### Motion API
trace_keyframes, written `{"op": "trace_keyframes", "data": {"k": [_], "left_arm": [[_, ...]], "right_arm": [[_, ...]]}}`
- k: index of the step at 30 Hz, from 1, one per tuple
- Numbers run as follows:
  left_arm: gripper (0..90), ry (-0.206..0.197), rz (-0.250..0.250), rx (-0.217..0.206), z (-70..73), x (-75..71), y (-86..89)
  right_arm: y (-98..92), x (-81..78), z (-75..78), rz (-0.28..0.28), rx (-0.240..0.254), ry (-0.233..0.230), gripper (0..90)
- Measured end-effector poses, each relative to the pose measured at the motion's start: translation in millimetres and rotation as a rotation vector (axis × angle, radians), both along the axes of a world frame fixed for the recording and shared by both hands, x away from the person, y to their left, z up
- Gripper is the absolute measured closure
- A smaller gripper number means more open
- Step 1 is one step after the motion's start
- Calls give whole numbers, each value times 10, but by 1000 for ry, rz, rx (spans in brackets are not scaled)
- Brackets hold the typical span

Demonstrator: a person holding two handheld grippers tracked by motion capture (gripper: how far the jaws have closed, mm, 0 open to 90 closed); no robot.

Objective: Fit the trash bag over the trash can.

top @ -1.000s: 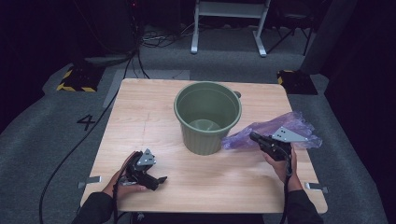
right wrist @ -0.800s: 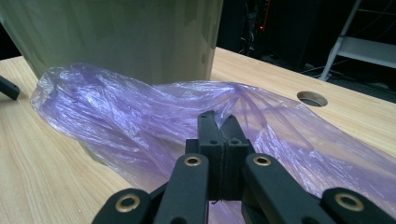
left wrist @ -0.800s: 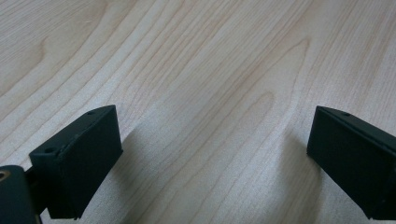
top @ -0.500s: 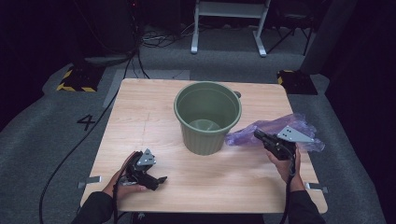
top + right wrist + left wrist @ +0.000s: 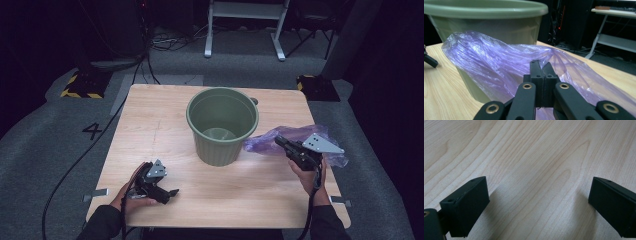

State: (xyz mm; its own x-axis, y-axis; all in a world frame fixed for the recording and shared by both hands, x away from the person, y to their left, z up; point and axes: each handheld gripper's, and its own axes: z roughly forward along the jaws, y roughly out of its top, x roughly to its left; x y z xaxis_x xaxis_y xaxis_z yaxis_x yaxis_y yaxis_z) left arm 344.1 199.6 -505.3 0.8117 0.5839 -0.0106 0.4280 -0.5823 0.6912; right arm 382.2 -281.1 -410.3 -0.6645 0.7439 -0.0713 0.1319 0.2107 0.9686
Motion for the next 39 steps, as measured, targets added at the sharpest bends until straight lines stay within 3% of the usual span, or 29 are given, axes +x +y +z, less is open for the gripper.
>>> {"op": "trace_keyframes", "data": {"k": [22,30,39], "left_arm": [[28,1,2,0,1,-2,0],[28,1,2,0,1,-2,0],[28,0,3,-1,0,0,-1]], "right_arm": [[-47,-221,531,4,16,-121,900],[-87,-287,575,11,14,-135,900],[-243,-317,577,-25,55,-142,900]]}}
